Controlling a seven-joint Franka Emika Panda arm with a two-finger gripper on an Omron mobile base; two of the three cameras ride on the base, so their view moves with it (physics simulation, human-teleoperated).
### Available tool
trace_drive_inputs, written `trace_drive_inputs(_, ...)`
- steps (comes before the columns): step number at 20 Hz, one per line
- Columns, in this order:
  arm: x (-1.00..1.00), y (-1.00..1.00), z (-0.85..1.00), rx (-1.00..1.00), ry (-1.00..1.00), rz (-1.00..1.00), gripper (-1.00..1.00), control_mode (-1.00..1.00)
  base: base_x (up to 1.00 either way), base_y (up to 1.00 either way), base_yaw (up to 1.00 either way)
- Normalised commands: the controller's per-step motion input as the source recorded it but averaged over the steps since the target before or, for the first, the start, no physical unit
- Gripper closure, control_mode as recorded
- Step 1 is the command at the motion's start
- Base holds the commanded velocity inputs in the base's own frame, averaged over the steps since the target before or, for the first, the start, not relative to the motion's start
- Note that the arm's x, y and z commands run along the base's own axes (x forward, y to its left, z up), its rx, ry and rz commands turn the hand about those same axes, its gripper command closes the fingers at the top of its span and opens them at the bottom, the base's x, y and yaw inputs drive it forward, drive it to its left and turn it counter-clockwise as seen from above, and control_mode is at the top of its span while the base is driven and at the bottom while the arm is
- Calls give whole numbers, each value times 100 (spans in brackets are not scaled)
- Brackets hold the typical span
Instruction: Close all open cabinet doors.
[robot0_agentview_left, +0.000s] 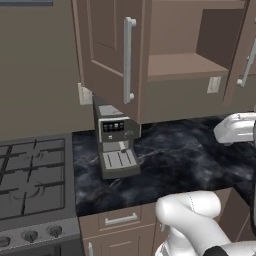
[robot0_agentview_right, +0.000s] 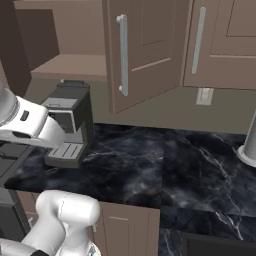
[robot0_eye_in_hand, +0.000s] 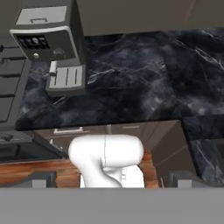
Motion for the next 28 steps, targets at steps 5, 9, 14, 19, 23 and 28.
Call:
trace_drive_inputs(5, 0, -46, 0, 11, -43, 16, -100, -100, 0, 0, 0)
trace_drive_inputs(9, 3, -62, 0, 14, -35, 17, -100, -100, 0, 0, 0)
trace_drive_inputs(14, 0, -58, 0, 5, -30, 13, -100, -100, 0, 0, 0)
trace_drive_inputs(19, 0, -40, 14, 1, -30, 13, -100, -100, 0, 0, 0)
trace_drive_inputs(23, 9, -32, 37, 1, -25, 7, -100, -100, 0, 0, 0)
trace_drive_inputs(28, 14, -26, 40, 3, -22, 8, -100, -100, 0, 0, 0)
